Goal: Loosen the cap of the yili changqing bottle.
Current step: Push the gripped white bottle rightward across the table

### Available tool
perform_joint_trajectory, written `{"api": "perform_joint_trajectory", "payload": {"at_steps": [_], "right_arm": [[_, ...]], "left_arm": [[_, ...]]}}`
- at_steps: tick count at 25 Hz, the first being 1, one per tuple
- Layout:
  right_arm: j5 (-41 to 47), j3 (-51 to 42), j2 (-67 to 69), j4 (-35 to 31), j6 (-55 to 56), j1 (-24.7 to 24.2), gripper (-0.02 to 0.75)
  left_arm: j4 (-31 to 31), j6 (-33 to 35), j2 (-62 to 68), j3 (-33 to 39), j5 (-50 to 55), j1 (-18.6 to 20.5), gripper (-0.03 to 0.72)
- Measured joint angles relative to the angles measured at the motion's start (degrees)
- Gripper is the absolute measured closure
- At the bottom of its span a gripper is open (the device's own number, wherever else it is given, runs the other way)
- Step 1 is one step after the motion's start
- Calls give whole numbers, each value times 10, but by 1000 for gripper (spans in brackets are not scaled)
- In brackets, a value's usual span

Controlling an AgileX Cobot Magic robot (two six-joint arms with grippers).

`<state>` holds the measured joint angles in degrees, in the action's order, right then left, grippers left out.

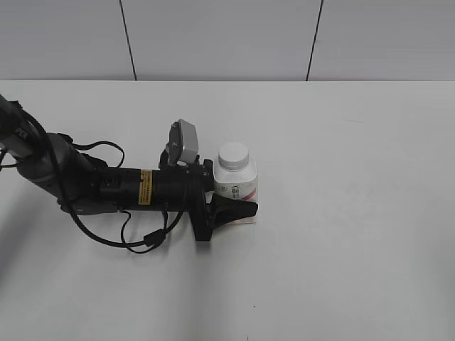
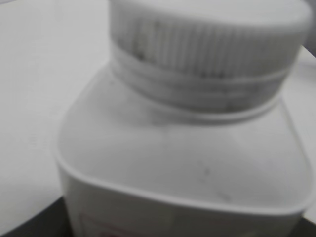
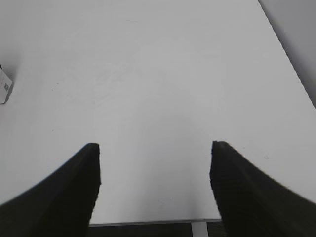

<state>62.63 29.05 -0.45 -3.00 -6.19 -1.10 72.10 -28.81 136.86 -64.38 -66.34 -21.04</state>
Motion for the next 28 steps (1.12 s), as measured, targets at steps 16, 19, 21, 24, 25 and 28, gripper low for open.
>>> {"api": "perform_joint_trajectory", "payload": {"at_steps": [16, 19, 21, 24, 25, 28], "right_arm": [[0, 0, 0, -10, 0, 0, 192], [0, 0, 0, -12, 2, 0, 192], [-1, 2, 0, -16, 21, 0, 192], [-2, 14, 26, -28, 48, 0, 192], [-2, 20, 52, -37, 54, 0, 192], [5, 52, 147, -66, 66, 0, 192]], "left_arm": [[9, -1, -2, 0, 1, 0, 263], [13, -1, -4, 0, 5, 0, 265], [23, -1, -6, 0, 7, 0, 265], [40, -1, -7, 0, 9, 0, 265], [44, -1, -7, 0, 9, 0, 265], [52, -1, -8, -1, 8, 0, 266]]}}
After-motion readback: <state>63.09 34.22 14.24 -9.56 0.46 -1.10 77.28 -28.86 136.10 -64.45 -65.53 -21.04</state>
